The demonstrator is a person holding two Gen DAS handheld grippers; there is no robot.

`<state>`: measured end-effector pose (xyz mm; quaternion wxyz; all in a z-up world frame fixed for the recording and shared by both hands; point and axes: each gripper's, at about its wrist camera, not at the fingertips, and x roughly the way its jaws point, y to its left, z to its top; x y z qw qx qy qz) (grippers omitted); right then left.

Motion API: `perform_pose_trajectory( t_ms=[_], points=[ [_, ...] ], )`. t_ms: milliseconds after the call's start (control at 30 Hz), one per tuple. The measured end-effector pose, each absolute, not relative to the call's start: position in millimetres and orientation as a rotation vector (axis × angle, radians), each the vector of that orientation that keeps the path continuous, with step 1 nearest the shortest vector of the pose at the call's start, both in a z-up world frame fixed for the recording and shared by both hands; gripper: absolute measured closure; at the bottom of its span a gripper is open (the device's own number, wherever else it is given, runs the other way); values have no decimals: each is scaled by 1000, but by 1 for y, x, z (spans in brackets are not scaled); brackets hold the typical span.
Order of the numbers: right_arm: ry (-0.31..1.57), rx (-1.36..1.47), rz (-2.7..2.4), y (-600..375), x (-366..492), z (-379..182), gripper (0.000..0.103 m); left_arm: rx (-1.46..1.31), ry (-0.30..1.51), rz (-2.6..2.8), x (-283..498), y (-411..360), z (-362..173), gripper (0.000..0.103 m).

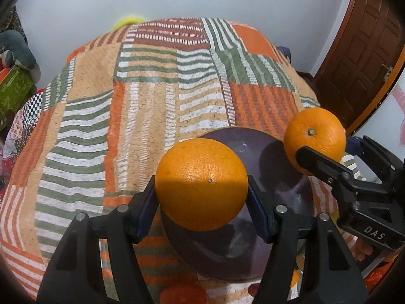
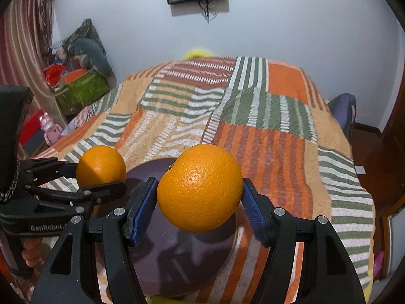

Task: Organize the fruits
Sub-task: 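Carry both held oranges over the purple plate with both tools, then lower both oranges onto the purple plate and open both tools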

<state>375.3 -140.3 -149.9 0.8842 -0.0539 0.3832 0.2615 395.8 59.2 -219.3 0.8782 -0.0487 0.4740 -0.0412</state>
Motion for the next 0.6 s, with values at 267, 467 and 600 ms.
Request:
perform_pose_trajectory(
  t_ms=[267,467,600],
  points=[
    [882,-141,574,-129,392,-167,41,-119,1087,-109,419,62,-245,39],
    [915,-155,600,-127,397,-171,41,-133,1109,-113,428,65,-251,39],
    [929,-156,610,-126,401,-175,41,-125,1118,-117,432,63,-254,39]
  ],
)
